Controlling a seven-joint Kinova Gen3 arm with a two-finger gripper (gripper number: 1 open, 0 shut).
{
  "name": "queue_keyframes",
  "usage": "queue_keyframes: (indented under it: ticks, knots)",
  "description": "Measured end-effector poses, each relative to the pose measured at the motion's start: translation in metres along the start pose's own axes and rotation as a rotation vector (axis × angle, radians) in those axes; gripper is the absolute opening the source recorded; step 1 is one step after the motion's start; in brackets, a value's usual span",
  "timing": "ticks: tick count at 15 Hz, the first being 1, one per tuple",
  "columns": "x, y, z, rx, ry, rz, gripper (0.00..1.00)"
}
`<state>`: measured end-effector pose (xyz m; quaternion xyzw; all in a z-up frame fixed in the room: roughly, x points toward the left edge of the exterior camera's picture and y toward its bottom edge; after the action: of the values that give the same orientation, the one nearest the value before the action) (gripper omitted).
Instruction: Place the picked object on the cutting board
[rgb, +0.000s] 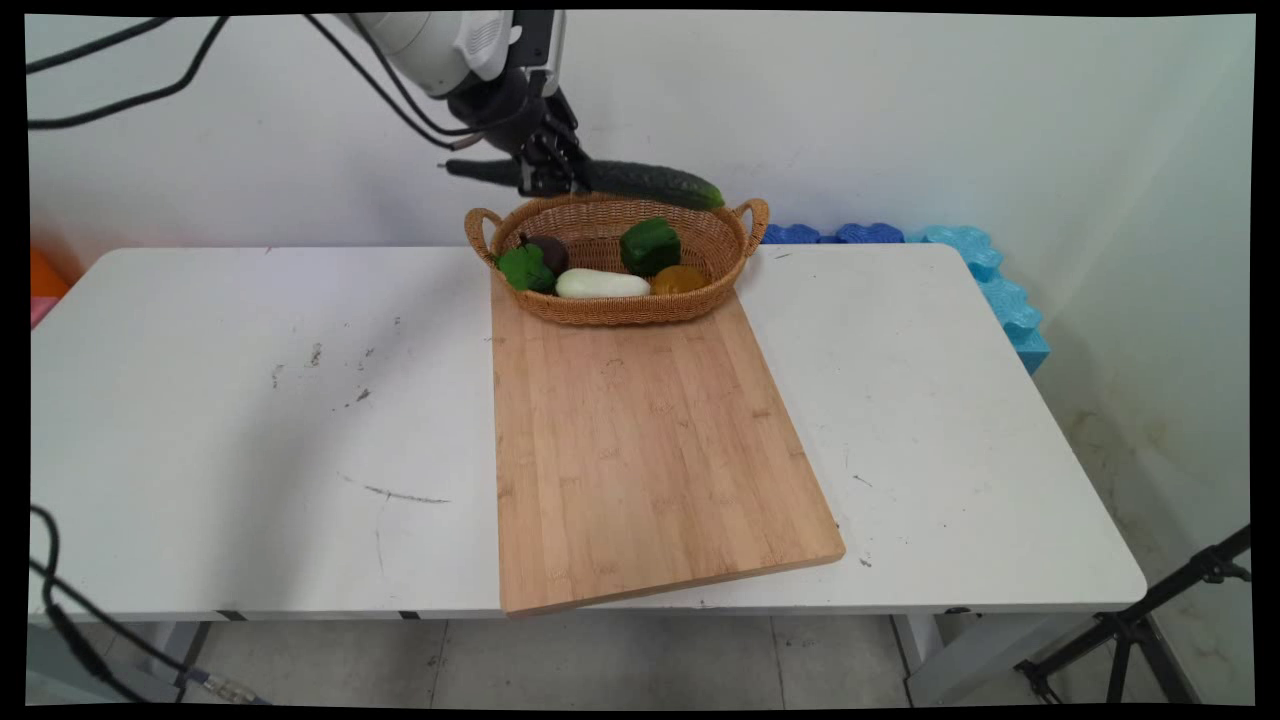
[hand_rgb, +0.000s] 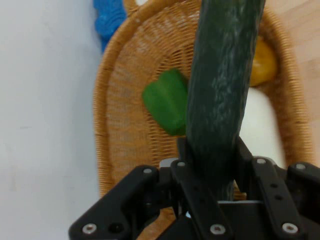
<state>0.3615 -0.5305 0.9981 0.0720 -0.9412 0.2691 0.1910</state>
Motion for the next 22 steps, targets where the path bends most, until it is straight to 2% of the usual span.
queue_keyframes:
  ticks: [6,12,18,22]
  knots:
    - [0.012,0.058,-0.016,-0.057,-0.013,-0.116,0.0]
    - [0.016,0.119,-0.006,-0.105,-0.054,-0.285,0.0]
    - [0.011,0.152,0.024,-0.12,-0.081,-0.396,0.0]
    - [0.008,0.164,0.061,-0.118,-0.089,-0.448,0.0]
